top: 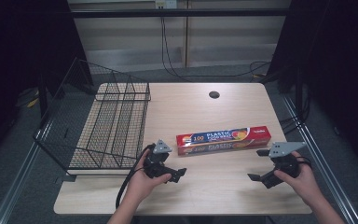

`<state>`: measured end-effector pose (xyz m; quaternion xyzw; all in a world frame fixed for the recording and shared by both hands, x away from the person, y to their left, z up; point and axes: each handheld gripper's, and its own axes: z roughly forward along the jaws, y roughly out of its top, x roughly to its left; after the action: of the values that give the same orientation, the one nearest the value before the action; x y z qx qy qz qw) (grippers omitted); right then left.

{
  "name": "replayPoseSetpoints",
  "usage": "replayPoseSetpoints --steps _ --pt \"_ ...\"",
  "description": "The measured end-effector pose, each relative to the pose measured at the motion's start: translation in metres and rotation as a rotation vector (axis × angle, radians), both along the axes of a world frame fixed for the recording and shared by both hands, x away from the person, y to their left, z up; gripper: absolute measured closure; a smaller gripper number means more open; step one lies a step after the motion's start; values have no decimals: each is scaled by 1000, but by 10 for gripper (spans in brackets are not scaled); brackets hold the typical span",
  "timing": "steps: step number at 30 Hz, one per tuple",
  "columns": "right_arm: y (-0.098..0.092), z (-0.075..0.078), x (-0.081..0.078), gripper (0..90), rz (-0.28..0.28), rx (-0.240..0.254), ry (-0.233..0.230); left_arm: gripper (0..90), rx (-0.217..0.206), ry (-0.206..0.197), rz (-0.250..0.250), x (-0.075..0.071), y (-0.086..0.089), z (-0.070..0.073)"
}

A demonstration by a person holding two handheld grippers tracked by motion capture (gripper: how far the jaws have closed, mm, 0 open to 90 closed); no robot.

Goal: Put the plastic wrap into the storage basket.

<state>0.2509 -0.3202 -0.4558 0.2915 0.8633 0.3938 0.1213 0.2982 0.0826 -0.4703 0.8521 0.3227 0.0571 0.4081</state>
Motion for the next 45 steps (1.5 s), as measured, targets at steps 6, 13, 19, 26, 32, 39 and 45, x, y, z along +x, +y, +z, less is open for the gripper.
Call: replayPoseSetpoints --steps 6,13,19,26,32,39,45 --pt "-2 -2 0 31 3 -8 5 1 15 17 -14 2 -2 3" --pt "-4 -3 0 31 4 -7 0 1 8 42 -14 4 -6 8" --pt "-6 -1 -1 30 -7 0 -4 33 -3 39 -46 8 -15 19" --pt "-6 -4 -2 30 -4 -5 -6 47 -15 47 -82 14 -25 29" --pt "-5 -4 -3 30 10 -6 -9 50 7 28 -93 25 -33 37" --pt "-9 -3 -3 29 4 0 -19 55 18 16 -92 41 -45 45" --pt "-10 -2 0 29 4 13 -21 56 12 21 -103 50 -55 50"
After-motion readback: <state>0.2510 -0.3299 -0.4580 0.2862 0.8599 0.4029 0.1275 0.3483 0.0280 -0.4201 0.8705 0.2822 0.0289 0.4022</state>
